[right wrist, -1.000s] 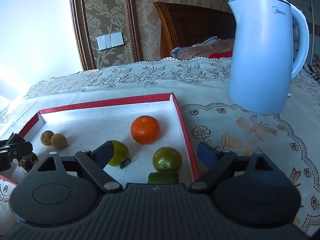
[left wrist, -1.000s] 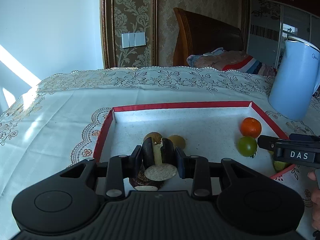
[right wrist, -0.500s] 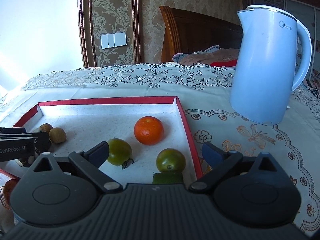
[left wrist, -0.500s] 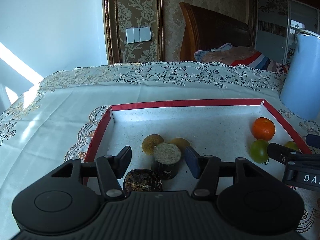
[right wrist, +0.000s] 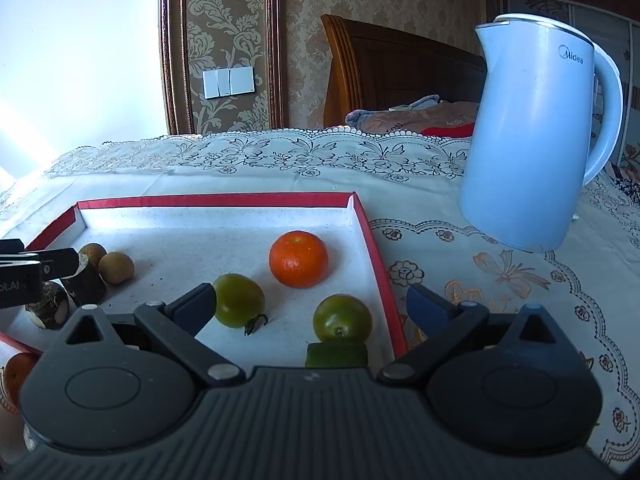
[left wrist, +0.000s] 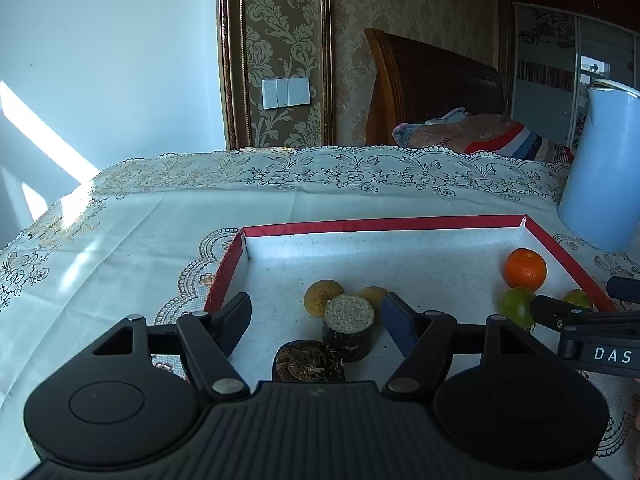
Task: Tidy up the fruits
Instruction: 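Lower the chunk into the tray and open the left tool, then pull the left tool back toward the orange while the right tool grasps another dark chunk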
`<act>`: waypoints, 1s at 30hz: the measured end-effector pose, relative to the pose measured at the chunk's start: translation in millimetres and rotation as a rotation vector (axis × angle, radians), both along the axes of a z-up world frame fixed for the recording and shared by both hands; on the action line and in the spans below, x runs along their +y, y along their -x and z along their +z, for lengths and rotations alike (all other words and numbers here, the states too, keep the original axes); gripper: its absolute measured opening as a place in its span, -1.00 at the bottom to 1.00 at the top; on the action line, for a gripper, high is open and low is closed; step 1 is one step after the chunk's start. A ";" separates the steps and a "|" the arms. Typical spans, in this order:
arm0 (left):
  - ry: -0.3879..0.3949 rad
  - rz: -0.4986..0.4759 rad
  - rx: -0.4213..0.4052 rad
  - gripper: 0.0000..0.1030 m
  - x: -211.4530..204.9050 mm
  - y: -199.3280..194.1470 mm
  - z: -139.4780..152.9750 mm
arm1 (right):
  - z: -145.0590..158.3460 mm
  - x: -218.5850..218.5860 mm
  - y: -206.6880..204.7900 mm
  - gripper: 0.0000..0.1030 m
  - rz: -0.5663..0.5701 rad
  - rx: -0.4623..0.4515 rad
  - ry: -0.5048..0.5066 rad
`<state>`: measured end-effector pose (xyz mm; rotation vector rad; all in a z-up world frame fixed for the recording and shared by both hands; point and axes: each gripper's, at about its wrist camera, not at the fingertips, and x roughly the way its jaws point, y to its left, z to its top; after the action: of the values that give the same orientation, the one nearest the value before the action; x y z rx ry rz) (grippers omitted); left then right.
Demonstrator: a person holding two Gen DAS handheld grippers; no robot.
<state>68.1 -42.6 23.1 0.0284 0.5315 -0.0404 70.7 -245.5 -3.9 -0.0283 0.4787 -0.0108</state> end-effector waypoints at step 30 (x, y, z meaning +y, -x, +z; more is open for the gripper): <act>0.043 -0.030 -0.054 0.43 39.1 83.0 -14.7 | 4.2 31.6 94.4 0.99 0.251 -0.018 0.048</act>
<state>-14.9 -3.5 8.4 -0.0046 0.4759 -0.0798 -23.8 -214.0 0.2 -0.1355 0.4540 0.2235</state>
